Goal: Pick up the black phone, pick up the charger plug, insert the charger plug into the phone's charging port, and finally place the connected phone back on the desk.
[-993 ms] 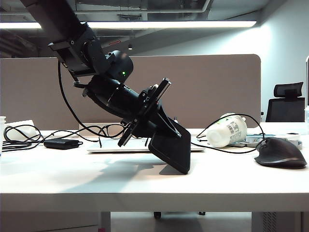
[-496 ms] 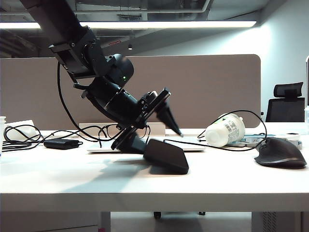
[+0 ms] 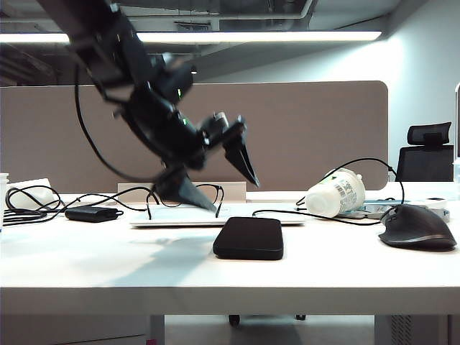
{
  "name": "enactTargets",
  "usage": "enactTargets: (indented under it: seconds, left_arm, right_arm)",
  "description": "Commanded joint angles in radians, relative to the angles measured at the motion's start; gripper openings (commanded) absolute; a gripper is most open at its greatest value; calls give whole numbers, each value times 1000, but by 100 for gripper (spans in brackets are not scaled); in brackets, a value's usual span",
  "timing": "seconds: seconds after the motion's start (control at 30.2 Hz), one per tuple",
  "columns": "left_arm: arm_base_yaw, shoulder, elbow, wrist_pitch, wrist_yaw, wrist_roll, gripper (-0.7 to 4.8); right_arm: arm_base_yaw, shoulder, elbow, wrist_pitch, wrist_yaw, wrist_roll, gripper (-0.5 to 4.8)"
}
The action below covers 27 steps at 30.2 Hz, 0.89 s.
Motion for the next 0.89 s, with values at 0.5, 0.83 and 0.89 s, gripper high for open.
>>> enactTargets:
  seconds: [0.5,0.83,0.89]
  left_arm:
    - [-9,-443,5,-211,-194,250,-6]
    - [-46,-656,-10,-402,-252,293,-6]
    - [-69,-709,-39,-402,-273,293,-6]
  right_arm:
    - [2,-40,4,-119,206,179,-2]
    - [2,-137,3,-270,194,157,-2]
    - [2,-146,3,-292,186,158,-2]
